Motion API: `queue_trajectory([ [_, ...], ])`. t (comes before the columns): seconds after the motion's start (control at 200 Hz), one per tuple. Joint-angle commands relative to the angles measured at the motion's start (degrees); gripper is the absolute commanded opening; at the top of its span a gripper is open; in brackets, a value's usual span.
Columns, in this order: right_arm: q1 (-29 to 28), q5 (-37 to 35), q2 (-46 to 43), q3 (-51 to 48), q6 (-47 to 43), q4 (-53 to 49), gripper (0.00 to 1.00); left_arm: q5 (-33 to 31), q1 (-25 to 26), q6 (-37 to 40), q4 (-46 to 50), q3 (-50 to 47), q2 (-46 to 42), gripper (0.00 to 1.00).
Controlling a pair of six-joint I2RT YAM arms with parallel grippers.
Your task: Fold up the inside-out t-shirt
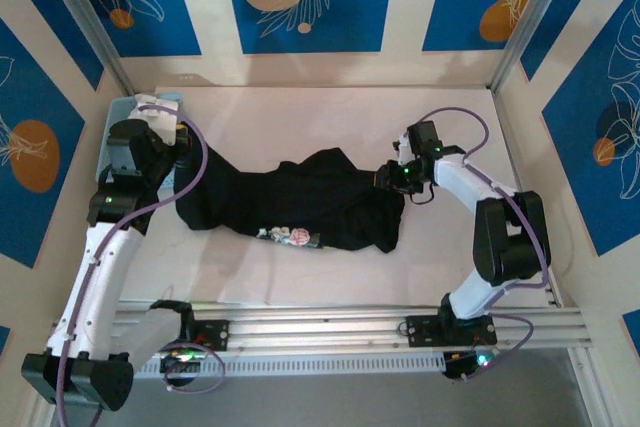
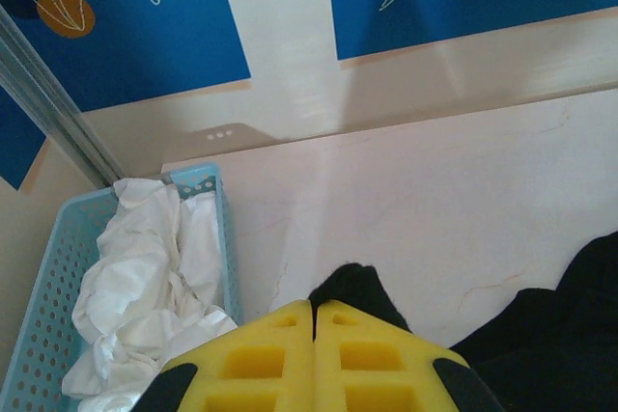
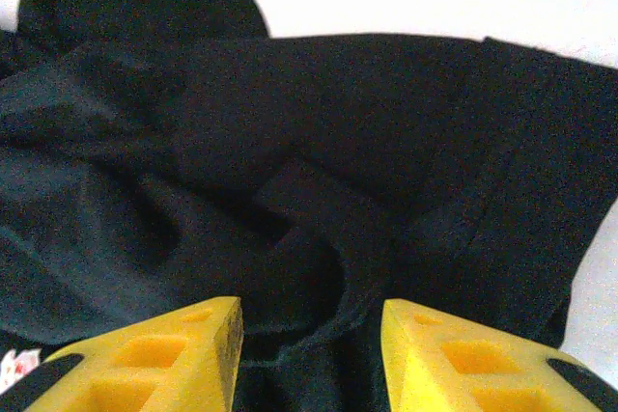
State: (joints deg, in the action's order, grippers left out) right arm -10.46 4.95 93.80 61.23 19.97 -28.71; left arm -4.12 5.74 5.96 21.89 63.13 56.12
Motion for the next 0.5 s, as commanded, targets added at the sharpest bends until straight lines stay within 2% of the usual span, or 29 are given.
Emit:
queue_trajectory([
  [0.0, 0.1, 2.2, 1.3, -0.7, 1.4, 2.3, 0.41, 1.7, -0.7, -0.9, -1.8, -0.4, -0.1, 0.0],
  [0.115, 0.7, 1.6, 2.7, -0.8, 1.1, 3.2, 0.37, 2.0, -0.6, -1.0, -1.9, -0.5, -0.2, 0.0],
  [0.305, 1.4, 3.4, 4.3, -0.1, 1.2, 3.8, 0.24, 2.2, -0.7, -1.1, -2.1, -0.4, -0.2, 0.0],
  [0.495, 2.0, 2.2, 3.5, -1.8, 0.9, 3.3, 0.2, 2.6, -0.6, -1.3, -2.1, -0.5, -0.1, 0.0],
])
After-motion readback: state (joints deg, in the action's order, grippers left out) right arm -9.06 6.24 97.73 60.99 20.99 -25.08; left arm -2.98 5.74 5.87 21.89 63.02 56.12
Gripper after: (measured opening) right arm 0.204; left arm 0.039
